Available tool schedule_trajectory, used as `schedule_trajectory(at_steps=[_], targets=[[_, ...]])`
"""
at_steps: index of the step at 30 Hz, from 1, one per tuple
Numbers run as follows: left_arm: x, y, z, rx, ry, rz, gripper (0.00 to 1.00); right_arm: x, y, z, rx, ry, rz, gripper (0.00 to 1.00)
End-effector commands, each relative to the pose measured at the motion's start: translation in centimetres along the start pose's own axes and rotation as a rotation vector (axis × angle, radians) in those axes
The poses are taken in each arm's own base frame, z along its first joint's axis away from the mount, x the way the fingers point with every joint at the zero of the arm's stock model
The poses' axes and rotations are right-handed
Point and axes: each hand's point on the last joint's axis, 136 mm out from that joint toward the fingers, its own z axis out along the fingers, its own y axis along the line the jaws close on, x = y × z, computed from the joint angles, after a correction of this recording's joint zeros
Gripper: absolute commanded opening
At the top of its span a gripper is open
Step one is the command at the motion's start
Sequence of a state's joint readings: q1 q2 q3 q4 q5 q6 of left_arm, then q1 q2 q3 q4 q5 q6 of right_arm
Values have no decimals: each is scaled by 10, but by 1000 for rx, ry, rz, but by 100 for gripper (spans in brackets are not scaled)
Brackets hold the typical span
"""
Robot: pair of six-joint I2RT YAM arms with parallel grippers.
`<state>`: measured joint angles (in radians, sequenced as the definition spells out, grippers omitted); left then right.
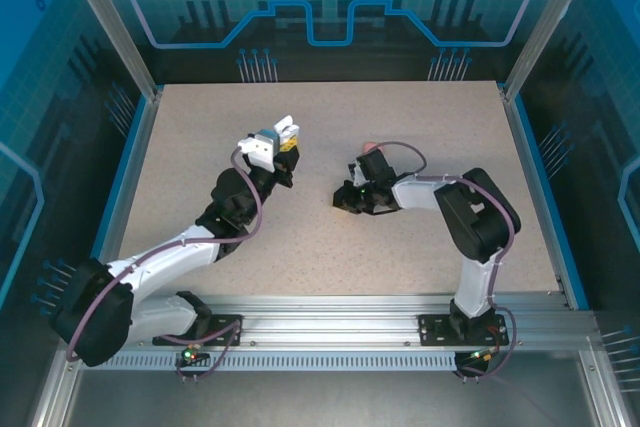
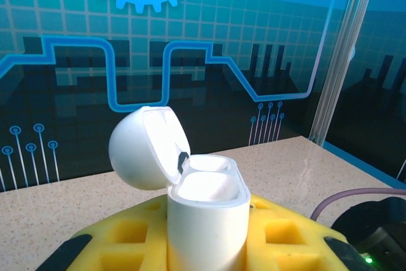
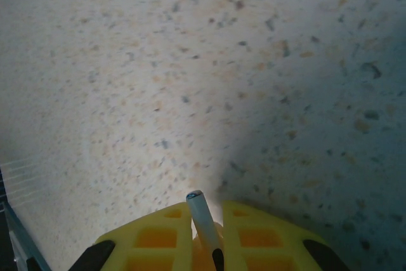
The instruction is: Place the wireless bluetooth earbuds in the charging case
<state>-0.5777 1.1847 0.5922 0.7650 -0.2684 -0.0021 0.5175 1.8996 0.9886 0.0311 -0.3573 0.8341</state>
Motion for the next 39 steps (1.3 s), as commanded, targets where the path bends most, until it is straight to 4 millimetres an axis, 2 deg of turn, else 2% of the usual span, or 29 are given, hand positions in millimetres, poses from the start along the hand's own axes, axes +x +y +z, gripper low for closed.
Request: schedule_trajectory(at_steps=[1,6,9,13,15,18,21,34,36,39], targets=[[-18,-3,-4,19,-46,-30,0,-10,10,8,-10,-25,29,10],[-18,-4,-4,23,-46,-29,0,-5,-3,9,50,-12,69,19],[-19,-5,-3,26,-50,-29,0,-2,-7,2,82,-9,71,32],[-21,-6,-2,31,-52,-27,0,2,-8,-16,124,-27,51,56],[-20,-6,-1,34,-51,-26,0,5,-9,-26,152,-33,40,61],[-21,-7,-1,38,-52,-26,0,8,-11,-36,184,-37,16,63],[-21,-7,-1,38,-51,-22,0,9,-9,-37,187,-23,5,63],[-24,-6,0,32,-57,-11,0,0,6,4,149,41,30,62],[-25,-6,-1,30,-61,-12,0,-3,13,8,120,43,36,62],[-27,-5,-1,28,-65,-10,0,-15,43,10,-33,21,14,60]])
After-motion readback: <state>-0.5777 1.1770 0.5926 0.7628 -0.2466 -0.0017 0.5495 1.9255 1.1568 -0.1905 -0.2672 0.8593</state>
